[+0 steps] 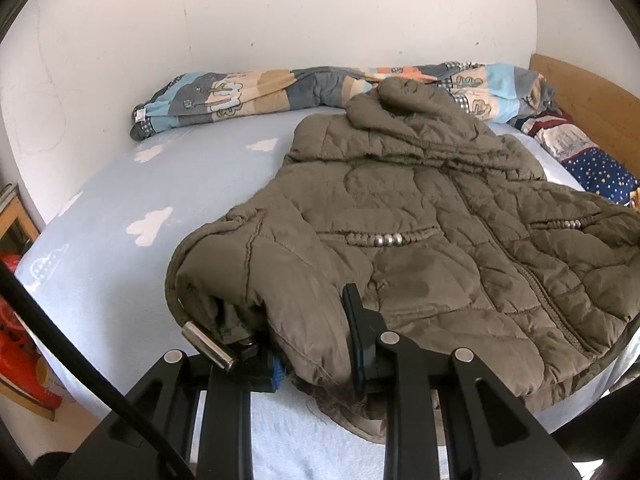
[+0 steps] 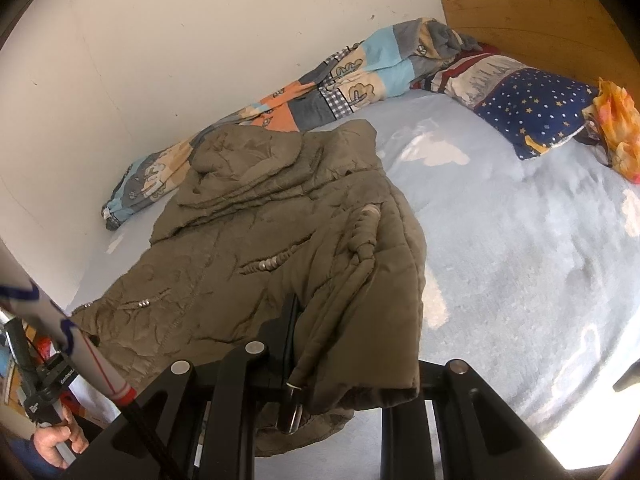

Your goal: Fold large clothes

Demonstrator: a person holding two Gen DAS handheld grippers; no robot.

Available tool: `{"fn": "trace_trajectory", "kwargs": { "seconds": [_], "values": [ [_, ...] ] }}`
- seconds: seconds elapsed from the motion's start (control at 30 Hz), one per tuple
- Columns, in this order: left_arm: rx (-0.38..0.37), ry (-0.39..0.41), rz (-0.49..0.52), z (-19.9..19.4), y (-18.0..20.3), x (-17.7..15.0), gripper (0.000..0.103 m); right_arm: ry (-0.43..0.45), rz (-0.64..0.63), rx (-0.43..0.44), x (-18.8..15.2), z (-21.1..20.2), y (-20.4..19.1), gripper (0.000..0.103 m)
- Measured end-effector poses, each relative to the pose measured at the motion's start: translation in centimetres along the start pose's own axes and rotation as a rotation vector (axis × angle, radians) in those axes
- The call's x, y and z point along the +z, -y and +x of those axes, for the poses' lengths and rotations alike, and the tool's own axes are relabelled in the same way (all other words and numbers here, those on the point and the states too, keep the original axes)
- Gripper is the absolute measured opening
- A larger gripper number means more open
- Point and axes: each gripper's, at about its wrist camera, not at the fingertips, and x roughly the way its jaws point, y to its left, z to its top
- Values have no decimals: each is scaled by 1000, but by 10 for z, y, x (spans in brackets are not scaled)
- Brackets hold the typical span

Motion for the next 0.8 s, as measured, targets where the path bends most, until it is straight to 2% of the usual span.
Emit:
{"fn": "trace_trajectory", "kwargs": {
  "seconds": [0.4,0.63,0.8],
  "values": [
    [-62,40,-21,-14,-18,49,24,37,-5,59,42,-14,-11,21],
    [-109,51,-47,-12,-25,98,25,57,-9,88,79,-15,-23,21],
    [-144,55,-71,-1,-30,146,28,79,-11,111,118,-10,-33,22]
  ]
}}
